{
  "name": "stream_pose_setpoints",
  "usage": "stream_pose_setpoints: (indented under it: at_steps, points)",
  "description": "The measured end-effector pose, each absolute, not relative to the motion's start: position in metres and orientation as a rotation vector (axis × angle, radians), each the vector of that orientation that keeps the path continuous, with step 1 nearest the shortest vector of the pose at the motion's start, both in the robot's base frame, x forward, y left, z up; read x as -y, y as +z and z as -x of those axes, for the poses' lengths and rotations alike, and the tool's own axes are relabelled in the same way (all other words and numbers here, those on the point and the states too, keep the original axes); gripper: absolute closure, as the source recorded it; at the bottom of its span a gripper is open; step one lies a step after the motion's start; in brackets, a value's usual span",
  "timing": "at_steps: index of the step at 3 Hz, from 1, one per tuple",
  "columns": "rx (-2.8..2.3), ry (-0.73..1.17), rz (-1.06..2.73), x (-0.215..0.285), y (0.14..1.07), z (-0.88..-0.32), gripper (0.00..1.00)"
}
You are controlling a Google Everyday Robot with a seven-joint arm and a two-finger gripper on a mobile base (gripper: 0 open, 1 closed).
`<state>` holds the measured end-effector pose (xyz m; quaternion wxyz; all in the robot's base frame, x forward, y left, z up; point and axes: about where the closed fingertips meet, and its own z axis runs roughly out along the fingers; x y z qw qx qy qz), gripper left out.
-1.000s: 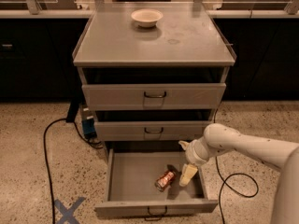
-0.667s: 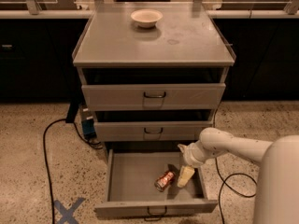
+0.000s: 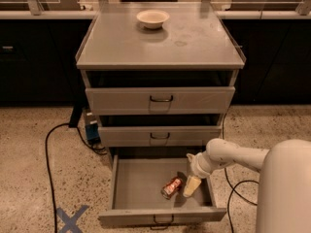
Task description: Pick coke can from bottom drawer and place on counter
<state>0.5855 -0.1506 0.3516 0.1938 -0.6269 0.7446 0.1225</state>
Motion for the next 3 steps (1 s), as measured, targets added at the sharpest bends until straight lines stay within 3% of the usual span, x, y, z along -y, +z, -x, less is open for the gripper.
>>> stream_pose_setpoints:
  at_steps: [3]
  points:
    - [-1.898, 0.416, 1.904, 0.105, 0.294, -0.605, 0.00]
